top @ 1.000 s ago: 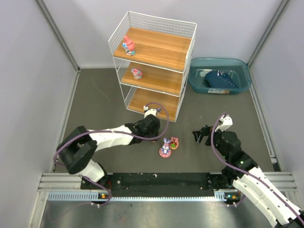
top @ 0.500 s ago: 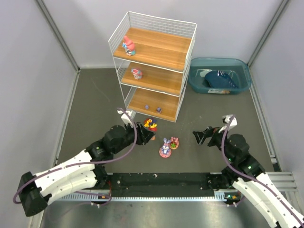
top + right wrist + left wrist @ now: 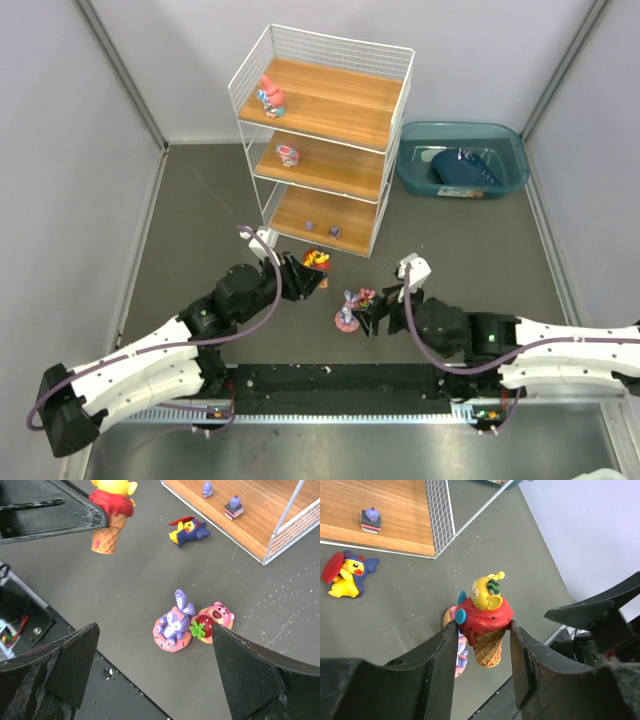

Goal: Place and organize the plastic toys onto the shelf

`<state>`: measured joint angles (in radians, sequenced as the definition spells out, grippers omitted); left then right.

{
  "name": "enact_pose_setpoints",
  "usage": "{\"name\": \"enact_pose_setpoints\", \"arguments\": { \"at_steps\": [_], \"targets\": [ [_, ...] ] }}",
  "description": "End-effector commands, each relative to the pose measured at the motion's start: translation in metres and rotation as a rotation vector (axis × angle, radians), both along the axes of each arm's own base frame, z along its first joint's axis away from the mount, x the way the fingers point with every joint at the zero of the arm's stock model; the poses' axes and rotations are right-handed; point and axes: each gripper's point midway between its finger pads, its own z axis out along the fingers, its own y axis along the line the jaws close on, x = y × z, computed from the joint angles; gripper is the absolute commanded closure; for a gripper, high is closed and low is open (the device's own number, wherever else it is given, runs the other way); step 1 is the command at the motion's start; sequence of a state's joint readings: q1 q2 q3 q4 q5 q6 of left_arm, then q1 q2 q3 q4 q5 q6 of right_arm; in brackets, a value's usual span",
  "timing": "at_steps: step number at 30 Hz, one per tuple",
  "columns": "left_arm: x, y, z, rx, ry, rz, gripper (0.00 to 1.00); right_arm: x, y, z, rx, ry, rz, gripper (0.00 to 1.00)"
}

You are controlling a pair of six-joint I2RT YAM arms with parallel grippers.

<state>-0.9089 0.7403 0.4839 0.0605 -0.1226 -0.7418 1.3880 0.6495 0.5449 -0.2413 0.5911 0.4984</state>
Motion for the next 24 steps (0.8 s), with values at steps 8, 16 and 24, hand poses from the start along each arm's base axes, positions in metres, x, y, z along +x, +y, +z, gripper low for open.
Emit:
{"name": "enact_pose_setpoints", "arguments": {
  "at_steps": [8,16,24],
  "targets": [
    [0.000,-0.012,0.047,-0.165,0.005,0.008,1.00,0.027,0.050,0.046,0.187,-0.082,-0.153,0.14],
    [-0.003,-0.016,0.045,-0.201,0.023,0.000,1.00,0.022,0.075,0.052,0.244,-0.078,-0.090,0.22],
    [-0.005,-0.022,0.049,-0.221,0.021,-0.022,1.00,0.023,0.085,0.055,0.263,-0.069,-0.067,0.27]
  ]
}}
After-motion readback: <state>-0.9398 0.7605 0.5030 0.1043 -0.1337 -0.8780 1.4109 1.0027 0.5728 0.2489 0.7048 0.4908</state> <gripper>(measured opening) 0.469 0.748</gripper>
